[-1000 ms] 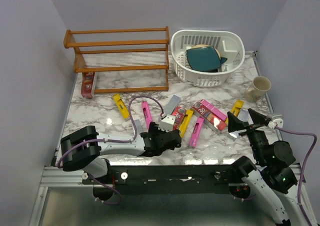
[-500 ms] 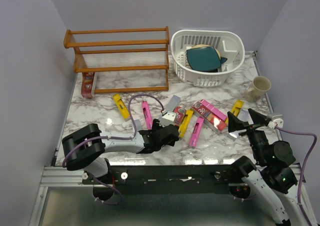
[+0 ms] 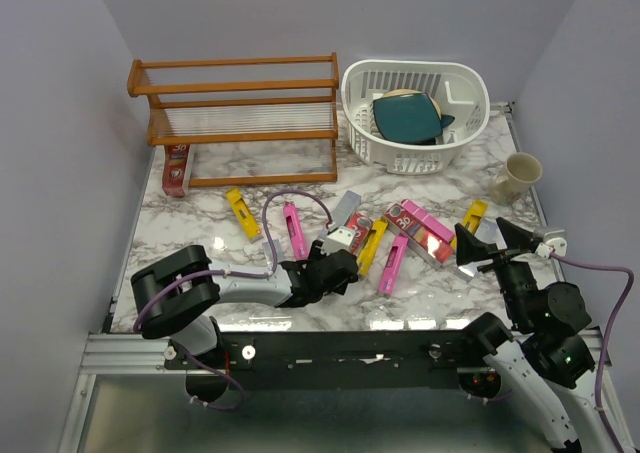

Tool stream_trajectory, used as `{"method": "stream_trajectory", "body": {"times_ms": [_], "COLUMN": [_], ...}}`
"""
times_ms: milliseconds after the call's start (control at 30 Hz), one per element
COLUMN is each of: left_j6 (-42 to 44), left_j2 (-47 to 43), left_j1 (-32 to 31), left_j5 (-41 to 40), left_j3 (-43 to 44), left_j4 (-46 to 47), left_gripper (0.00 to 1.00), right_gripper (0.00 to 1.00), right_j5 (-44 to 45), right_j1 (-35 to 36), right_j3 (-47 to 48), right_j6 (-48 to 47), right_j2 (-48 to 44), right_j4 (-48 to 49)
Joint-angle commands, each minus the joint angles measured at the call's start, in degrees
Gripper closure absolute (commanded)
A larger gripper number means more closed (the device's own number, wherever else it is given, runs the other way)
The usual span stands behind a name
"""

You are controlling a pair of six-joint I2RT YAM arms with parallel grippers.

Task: Place and organize the toothpastes onto the shelf
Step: Pick up the toothpaste from the center of the board.

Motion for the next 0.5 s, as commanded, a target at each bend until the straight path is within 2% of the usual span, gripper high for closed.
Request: {"method": "stream_trajectory", "body": {"times_ms": [0,167,467], "left_j6": [1.7,1.1,0.8], "left_j2": [-1.2,-7.0,-17.6], "left_j1": [0.1,0.1,0.0], "left_j5": [1.4,1.3,0.2], "left_j3": [1.5,1.1,2.9], "left_j4": [0.4,-2.8,-11.2], "left_gripper": [0.35,0.4,0.4], "right_gripper": [0.0,0.0,0.0], "right_j5": [1.7,1.6,1.4], "right_j1": [0.3,0.3,0.3], "right_j3": [0.6,0.7,0.9], "right_j6": [-1.0,-1.1,-1.0], "right_j2": [-16.3,-16.4,-16.3], "right_j4": [0.1,0.0,-0.2]}}
